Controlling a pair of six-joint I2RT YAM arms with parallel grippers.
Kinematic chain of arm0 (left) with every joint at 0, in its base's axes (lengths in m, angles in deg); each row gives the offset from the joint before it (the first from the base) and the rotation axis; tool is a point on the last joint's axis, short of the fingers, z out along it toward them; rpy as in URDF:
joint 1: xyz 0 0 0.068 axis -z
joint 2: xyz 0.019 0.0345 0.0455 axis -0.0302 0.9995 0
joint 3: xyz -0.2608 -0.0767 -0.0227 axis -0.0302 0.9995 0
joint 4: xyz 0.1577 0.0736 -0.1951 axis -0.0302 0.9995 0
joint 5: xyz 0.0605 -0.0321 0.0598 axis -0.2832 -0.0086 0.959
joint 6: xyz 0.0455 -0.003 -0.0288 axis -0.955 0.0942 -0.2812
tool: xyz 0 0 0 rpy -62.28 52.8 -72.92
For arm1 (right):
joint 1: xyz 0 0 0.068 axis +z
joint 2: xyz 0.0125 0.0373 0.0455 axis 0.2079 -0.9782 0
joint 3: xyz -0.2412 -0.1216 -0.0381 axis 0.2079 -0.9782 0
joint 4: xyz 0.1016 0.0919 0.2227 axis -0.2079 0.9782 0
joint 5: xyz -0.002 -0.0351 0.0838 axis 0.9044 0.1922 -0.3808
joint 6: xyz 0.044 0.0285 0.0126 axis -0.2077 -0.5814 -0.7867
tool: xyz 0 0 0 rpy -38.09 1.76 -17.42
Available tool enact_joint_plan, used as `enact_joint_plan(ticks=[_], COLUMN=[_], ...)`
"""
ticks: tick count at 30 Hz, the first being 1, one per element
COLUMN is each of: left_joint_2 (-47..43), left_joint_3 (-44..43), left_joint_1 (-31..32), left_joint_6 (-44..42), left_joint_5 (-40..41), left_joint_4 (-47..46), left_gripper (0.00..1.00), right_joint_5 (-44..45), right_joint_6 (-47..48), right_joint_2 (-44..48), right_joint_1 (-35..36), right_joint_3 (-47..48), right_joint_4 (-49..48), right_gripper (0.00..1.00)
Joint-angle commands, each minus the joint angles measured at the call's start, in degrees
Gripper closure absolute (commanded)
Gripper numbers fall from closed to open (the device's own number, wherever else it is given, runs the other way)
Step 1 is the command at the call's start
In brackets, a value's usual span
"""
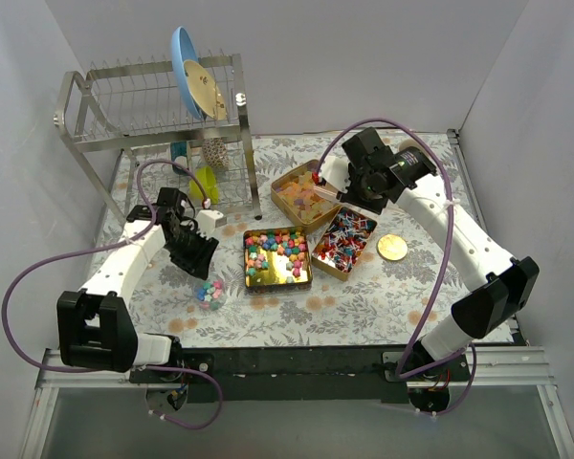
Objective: Pack the candies
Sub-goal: Move the packing bottle to the center of the board.
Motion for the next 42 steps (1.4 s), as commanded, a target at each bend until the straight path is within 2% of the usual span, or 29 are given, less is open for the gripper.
enact_joint_plan(ticks=[1,4,13,15,20,23,38,42], left_joint_2=[-0.82,1.11,1.03,0.07,-1.96,-1.96,8.06,10.25], left_joint_3=[2.18,3.42,6.75,7.19,7.9,7.46,-3.43,-5.72], left_joint_1=[1.39,2.71,8.42,10.61,17.97,23.95,33.55,35.23], left_joint_6=[-2.91,-2.99,-2.91,-2.73,2.0,6.48,14.06,13.97], left_joint_5=[4.8,6.82,5.86,5.51,3.58,2.01,-5.12,-8.19], left_joint_4=[-6.72,-9.8,-11.48,-10.7,-9.81,-9.9,-12.89,-11.57], left_gripper=[0.59,0.61,0.75,0.8,0.83,0.84,0.88,0.84], right_joint_5=[-1.65,-1.65,-0.77,-0.77,-0.33,0.63,3.27,3.36], right_joint_6=[-0.98,-1.16,-1.16,-1.07,-0.81,-0.46,0.42,0.42], right_joint_2=[-0.48,-0.66,-0.66,-0.75,-0.75,-0.49,3.82,5.4], right_joint_1=[-0.05,-0.05,-0.05,-0.05,-0.05,-0.05,-1.36,-2.42], right_joint_3=[3.76,3.93,3.05,3.14,2.35,1.3,-5.64,-7.14], right_joint_4=[-0.91,-0.91,-1.09,-1.0,-1.18,-1.26,-2.05,-2.06], right_gripper=[0.99,0.99,0.99,0.99,0.99,0.99,0.99,0.99])
